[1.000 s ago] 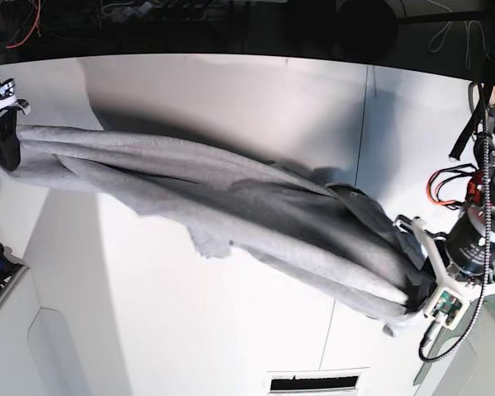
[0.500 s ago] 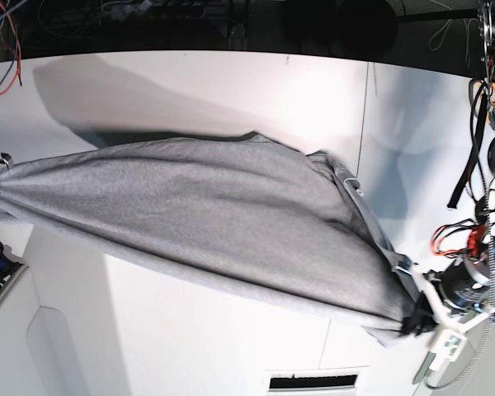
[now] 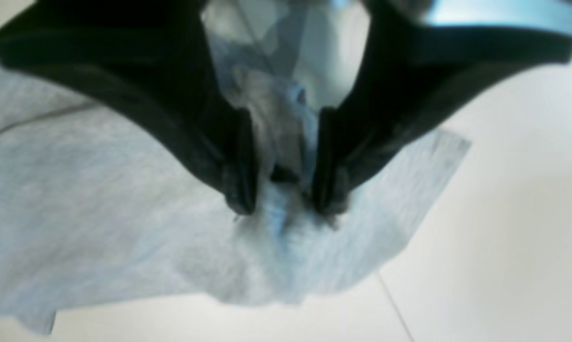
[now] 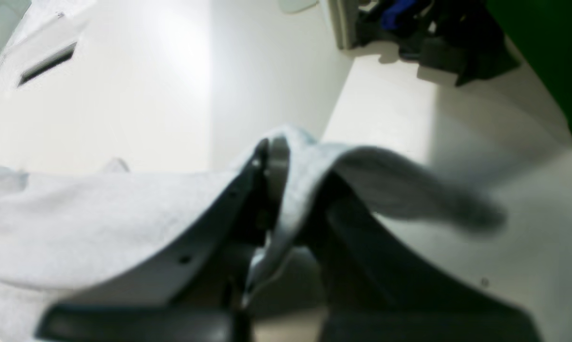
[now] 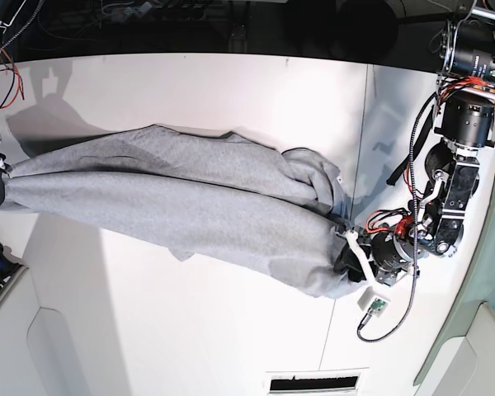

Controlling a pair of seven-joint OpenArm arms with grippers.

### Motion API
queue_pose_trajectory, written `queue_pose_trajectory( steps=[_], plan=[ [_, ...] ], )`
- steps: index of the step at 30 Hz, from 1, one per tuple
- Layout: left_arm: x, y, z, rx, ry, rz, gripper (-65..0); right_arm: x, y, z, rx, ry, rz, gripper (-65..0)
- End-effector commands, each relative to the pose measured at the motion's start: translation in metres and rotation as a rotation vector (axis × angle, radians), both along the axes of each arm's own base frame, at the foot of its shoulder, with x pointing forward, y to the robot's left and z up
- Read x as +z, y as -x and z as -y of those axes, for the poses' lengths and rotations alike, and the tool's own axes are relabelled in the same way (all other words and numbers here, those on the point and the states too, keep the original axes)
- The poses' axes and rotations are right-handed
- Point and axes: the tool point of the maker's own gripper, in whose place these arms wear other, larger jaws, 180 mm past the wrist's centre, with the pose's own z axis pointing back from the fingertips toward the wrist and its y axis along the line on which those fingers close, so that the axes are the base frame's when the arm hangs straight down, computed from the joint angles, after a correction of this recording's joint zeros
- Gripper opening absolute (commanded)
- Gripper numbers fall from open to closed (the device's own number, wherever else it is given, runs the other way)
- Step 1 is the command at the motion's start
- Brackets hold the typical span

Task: Layout the t-shirt on the table in an organized manner, then fold the t-shirt properly
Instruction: 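Lower the stretched shirt onto the table and open the left gripper, then grasp the shirt edges with both grippers and pull them apart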

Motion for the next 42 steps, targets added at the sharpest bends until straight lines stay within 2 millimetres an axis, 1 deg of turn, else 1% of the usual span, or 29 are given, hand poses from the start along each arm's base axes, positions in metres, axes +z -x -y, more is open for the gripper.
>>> queue_pose_trajectory(
  steps=[1,3,5,8,10,11,13,15,16,18,19,20,21,23,27,29,32,34,35,37,40,42],
  plan=[
    [0.034,-0.022,0.001,0.002,0.033,0.091,-38.3,0.03,-0.013,0.01,-0.004,0.027,0.094,-65.0],
    [0.043,-0.027,0.003,0.007,0.061,0.079,-35.7,0.039,-0.017,0.014,-0.002,0.039,0.111,-65.0],
    [0.044,-0.028,0.003,0.008,0.058,0.012,-35.5,0.048,-0.021,0.02,-0.001,0.059,0.126,-65.0],
    [0.043,-0.024,0.003,0.004,0.059,-0.074,-35.5,0.067,-0.028,0.026,0.002,0.091,0.162,-65.0],
    [0.047,-0.017,0.014,-0.063,0.085,-0.083,-35.5,0.081,-0.033,0.028,0.009,0.116,0.185,-65.0],
    [0.049,-0.012,0.022,-0.113,0.102,-0.085,-35.5,0.082,-0.034,0.028,0.014,0.119,0.179,-65.0],
    [0.052,-0.001,0.032,-0.173,0.136,-0.094,-35.5,0.077,-0.032,0.026,0.023,0.116,0.148,-65.0],
    [0.052,0.009,0.035,-0.191,0.166,-0.102,-35.5,0.062,-0.027,0.023,0.021,0.094,0.082,-65.0],
    [0.05,0.014,0.035,-0.194,0.174,-0.105,-35.5,0.054,-0.025,0.021,0.025,0.08,0.052,-60.2],
    [0.047,0.023,0.033,-0.2,0.173,-0.112,-35.5,0.043,-0.022,0.015,0.034,0.058,0.012,-44.8],
    [0.044,0.027,0.032,-0.2,0.167,-0.12,-35.5,0.04,-0.022,0.013,0.035,0.052,0.004,-39.0],
    [0.04,0.032,0.031,-0.2,0.161,-0.131,-35.5,0.039,-0.021,0.012,0.037,0.048,0.0,-35.1],
    [0.037,0.036,0.031,-0.204,0.161,-0.137,-35.5,0.04,-0.022,0.012,0.038,0.041,0.007,-33.7],
    [0.03,0.045,0.032,-0.209,0.158,-0.154,-35.5,0.048,-0.023,0.013,0.028,0.009,0.046,-33.8],
    [0.005,0.07,0.029,-0.2,0.154,-0.22,-35.5,0.076,-0.026,0.026,-0.022,-0.025,0.171,-33.8],
    [-0.007,0.08,0.019,-0.167,0.153,-0.242,-35.5,0.085,-0.034,0.025,-0.022,-0.023,0.204,-33.8],
    [-0.013,0.085,-0.003,-0.068,0.183,-0.224,-35.5,0.092,-0.057,0.012,0.02,0.016,0.204,-33.8],
    [-0.016,0.086,-0.012,-0.004,0.212,-0.215,-35.5,0.09,-0.076,-0.001,0.051,0.067,0.188,-33.8],
    [-0.018,0.088,-0.013,0.009,0.216,-0.215,-35.5,0.087,-0.086,-0.007,0.06,0.094,0.176,-33.8],
    [-0.027,0.093,-0.008,0.017,0.207,-0.226,-35.5,0.074,-0.106,-0.021,0.088,0.15,0.139,-33.8],
    [-0.043,0.099,0.008,0.031,0.22,-0.256,-33.7,0.039,-0.132,-0.047,0.141,0.194,0.062,-33.8],
    [-0.053,0.103,0.017,0.05,0.233,-0.282,-31.1,0.009,-0.142,-0.061,0.164,0.213,0.008,-33.8]
  ],
)
